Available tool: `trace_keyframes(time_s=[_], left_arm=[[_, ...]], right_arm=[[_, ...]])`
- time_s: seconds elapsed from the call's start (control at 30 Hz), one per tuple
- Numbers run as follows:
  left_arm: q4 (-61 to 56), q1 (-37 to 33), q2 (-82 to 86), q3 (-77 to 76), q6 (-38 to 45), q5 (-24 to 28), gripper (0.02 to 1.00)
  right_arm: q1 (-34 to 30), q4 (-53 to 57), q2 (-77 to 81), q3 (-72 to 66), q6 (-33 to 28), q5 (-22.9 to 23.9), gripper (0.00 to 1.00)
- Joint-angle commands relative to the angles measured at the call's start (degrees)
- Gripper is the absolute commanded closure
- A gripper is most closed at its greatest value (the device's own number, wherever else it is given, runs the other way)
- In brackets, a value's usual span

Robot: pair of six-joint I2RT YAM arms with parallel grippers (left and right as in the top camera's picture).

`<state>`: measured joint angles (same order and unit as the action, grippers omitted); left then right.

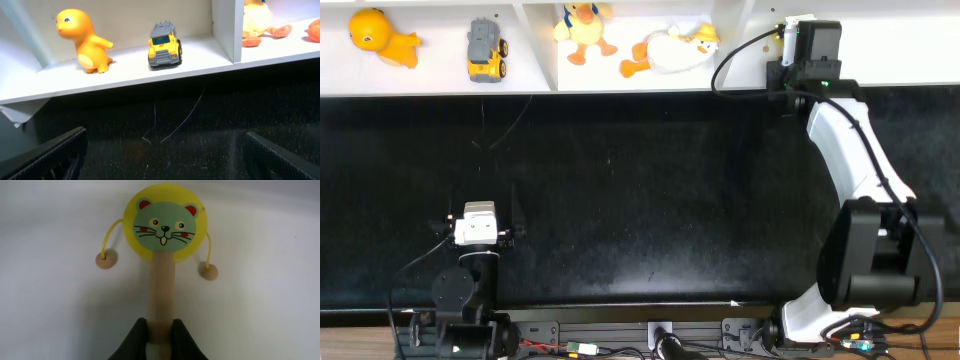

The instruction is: Store Toys

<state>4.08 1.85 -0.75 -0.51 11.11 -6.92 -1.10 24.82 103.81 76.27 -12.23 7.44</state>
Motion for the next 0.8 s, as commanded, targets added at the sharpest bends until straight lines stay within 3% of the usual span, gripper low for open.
trace_keyframes(time_s=[0.03, 0.63, 0.7, 0.8], left_arm=[[0.1, 0.1, 0.6, 0.0, 1.1, -0.5, 0.02], [0.1, 0.1, 0.6, 0.0, 1.1, -0.5, 0.02], [0.1, 0.1, 0.6, 0.0, 1.0, -0.5, 0.02], [0.1, 0.1, 0.6, 0.0, 1.1, -0.5, 0.02]], right_arm=[[-0.2, -0.9, 0.9, 2.8, -0.3, -0.6, 0.958], [-0.2, -0.9, 1.8, 2.8, 0.9, -4.3, 0.943], [-0.2, -0.9, 1.9, 2.8, 0.9, -4.7, 0.919], [-0.2, -0.9, 1.9, 2.8, 1.5, -4.7, 0.776]])
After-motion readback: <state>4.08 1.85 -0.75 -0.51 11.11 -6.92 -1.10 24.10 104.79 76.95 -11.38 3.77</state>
